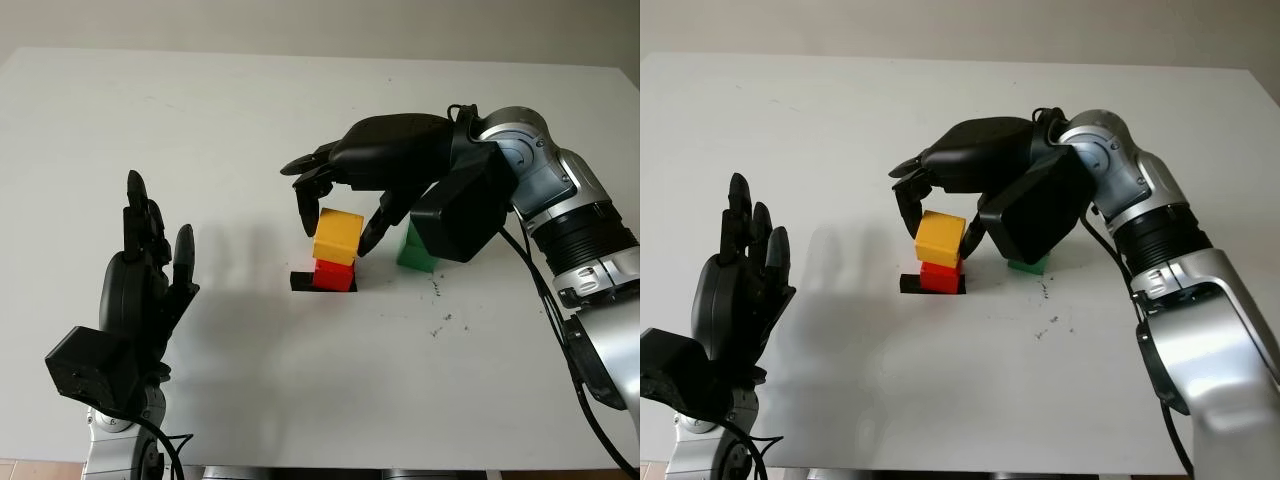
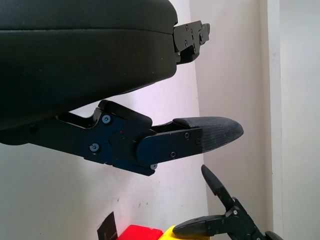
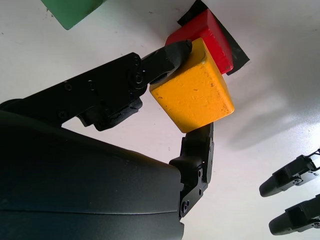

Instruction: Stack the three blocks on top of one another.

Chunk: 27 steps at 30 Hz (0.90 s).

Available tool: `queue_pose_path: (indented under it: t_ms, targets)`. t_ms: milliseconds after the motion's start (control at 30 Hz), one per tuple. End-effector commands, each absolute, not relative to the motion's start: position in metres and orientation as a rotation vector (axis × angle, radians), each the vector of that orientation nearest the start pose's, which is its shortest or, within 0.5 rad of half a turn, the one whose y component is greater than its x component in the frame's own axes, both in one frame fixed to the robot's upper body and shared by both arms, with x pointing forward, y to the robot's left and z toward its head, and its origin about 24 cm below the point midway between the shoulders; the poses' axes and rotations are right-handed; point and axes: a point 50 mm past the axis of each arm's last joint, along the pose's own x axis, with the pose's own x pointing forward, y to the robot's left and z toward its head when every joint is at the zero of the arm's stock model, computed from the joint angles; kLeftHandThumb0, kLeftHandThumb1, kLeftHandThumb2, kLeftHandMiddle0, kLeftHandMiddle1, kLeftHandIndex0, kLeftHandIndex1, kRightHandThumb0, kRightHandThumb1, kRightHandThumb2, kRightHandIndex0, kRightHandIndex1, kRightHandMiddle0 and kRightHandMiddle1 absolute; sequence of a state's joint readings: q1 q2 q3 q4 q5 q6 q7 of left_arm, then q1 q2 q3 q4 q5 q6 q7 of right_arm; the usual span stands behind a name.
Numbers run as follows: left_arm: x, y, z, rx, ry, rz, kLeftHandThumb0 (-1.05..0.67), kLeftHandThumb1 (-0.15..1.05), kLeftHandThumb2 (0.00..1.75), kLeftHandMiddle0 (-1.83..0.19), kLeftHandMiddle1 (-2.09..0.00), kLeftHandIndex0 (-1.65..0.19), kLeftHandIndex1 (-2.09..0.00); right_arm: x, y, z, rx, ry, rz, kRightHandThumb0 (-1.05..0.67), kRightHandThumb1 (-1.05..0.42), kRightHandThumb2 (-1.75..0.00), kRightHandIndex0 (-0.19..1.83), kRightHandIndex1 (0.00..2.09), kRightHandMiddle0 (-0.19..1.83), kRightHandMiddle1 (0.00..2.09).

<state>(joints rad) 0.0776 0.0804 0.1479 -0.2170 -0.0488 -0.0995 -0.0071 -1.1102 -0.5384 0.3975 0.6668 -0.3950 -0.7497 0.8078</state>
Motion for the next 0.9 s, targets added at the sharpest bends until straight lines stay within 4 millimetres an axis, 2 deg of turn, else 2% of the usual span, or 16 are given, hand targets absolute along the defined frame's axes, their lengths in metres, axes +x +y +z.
queue_pose_path:
  t_ms: [0, 67, 233, 367, 500, 600, 733, 867]
  targets:
    - [0.23, 0.199, 0.09, 0.075, -0.262, 0.143, -0.65, 1.05, 0.55, 0.19, -0.01, 0.19, -0.01, 0.356, -0.099, 0.238, -1.539, -0.59, 1.091, -0.41, -0.95, -0.06, 0.15, 0.04, 0.35, 1.4]
    - [0.229, 0.199, 0.091, 0.074, -0.263, 0.143, -0.65, 1.05, 0.56, 0.19, -0.01, 0.19, 0.0, 0.356, -0.099, 0.238, -1.559, -0.579, 1.093, -0.43, -0.95, -0.05, 0.13, 0.04, 0.29, 1.27]
    - [0.229, 0.199, 0.09, 0.073, -0.26, 0.139, -0.65, 1.05, 0.56, 0.19, -0.01, 0.19, -0.01, 0.356, -0.1, 0.236, -1.586, -0.563, 1.095, -0.49, -0.94, -0.05, 0.03, 0.04, 0.15, 0.71]
    - [0.229, 0.199, 0.089, 0.071, -0.258, 0.142, -0.65, 1.05, 0.56, 0.19, -0.02, 0.19, 0.0, 0.355, -0.101, 0.235, -1.598, -0.573, 1.089, -0.53, -0.92, -0.05, -0.02, 0.04, 0.1, 0.46]
    - [0.23, 0.199, 0.089, 0.065, -0.26, 0.141, -0.64, 1.05, 0.56, 0.19, 0.0, 0.19, 0.0, 0.354, -0.103, 0.234, -1.626, -0.612, 1.072, -0.58, -0.91, -0.05, -0.08, 0.03, 0.06, 0.31]
    - [0.229, 0.199, 0.09, 0.066, -0.258, 0.146, -0.65, 1.05, 0.55, 0.19, -0.01, 0.19, 0.0, 0.353, -0.104, 0.236, -1.663, -0.626, 1.063, -0.62, -0.88, -0.05, -0.17, 0.0, -0.06, 0.2]
    - [0.229, 0.199, 0.09, 0.075, -0.259, 0.146, -0.64, 1.05, 0.56, 0.19, -0.01, 0.19, 0.0, 0.353, -0.107, 0.242, -1.697, -0.623, 1.047, -0.68, -0.89, -0.05, -0.19, 0.0, -0.17, 0.11]
    - [0.229, 0.198, 0.091, 0.072, -0.26, 0.15, -0.64, 1.05, 0.55, 0.19, -0.01, 0.19, 0.0, 0.351, -0.114, 0.256, -1.711, -0.614, 0.999, -0.69, -0.88, -0.05, -0.19, 0.0, -0.19, 0.08]
